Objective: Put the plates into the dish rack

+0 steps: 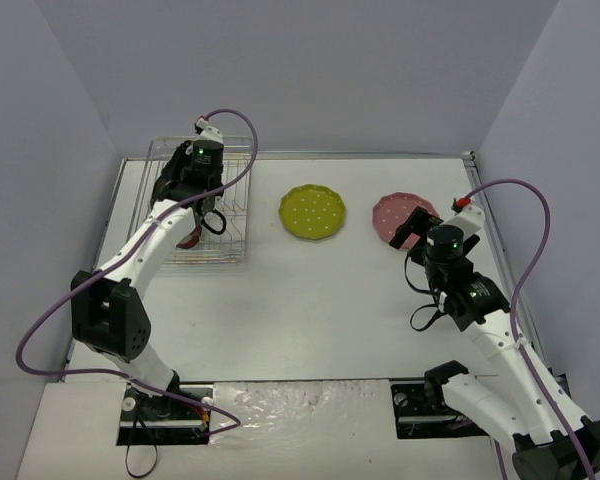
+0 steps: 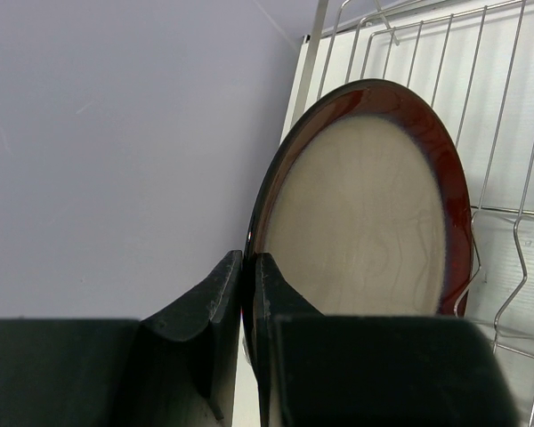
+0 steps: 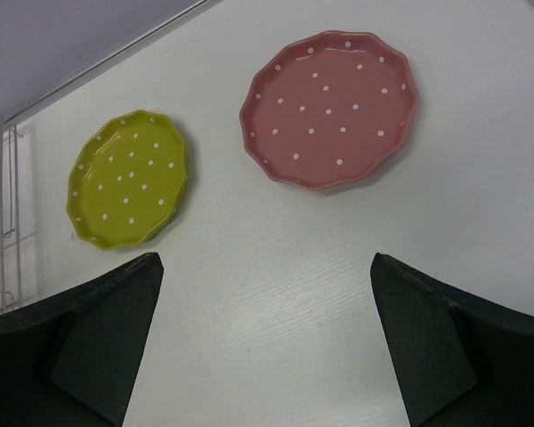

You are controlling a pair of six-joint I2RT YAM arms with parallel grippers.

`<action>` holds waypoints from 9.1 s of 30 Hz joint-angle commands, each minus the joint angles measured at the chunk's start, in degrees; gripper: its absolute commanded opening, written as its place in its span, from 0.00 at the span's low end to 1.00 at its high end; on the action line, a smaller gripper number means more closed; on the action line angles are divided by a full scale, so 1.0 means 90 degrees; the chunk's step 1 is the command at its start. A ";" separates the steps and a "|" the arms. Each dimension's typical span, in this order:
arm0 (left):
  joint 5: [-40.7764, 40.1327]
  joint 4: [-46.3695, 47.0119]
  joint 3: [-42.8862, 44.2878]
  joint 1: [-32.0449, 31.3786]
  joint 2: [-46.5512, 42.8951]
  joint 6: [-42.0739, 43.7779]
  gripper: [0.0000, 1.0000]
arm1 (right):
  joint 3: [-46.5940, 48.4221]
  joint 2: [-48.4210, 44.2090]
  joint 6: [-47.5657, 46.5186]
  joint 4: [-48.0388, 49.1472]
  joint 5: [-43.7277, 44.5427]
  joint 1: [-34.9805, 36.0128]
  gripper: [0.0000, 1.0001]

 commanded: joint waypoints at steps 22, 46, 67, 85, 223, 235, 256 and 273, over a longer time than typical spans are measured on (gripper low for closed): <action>-0.0571 0.0252 0.0105 0.0002 0.0473 -0.0148 0.00 | 0.0023 -0.0070 0.0047 0.0405 0.0001 -0.0018 1.00; -0.1443 -0.0293 0.0487 0.0094 0.0814 -0.0415 0.00 | 0.0023 -0.0119 0.0038 0.0396 -0.0056 -0.0018 1.00; -0.1335 -0.0660 0.0553 0.0222 0.0797 -0.0906 0.15 | -0.0006 -0.0109 0.0038 0.0395 -0.0086 -0.0018 1.00; -0.1307 -0.0856 0.1042 0.0059 0.0170 -0.0682 0.42 | 0.0038 -0.0059 0.0026 0.0391 -0.0077 -0.0002 1.00; 0.8034 0.3157 0.1388 -0.2674 0.3940 -0.8630 0.70 | 0.1359 0.3912 0.0411 0.1368 -0.2040 -0.3036 0.00; 0.8184 0.3569 0.1406 -0.2688 0.4227 -0.9015 0.70 | 0.1455 0.3799 0.0362 0.1266 -0.2070 -0.3075 0.00; 0.8465 0.4281 0.1587 -0.2722 0.4800 -0.9771 0.70 | 0.1755 0.3643 0.0272 0.0935 -0.2204 -0.3153 0.00; 0.8332 0.5407 0.0628 -0.2992 0.4636 -1.1431 0.69 | 0.1814 0.3657 0.0288 0.0896 -0.2206 -0.3163 0.00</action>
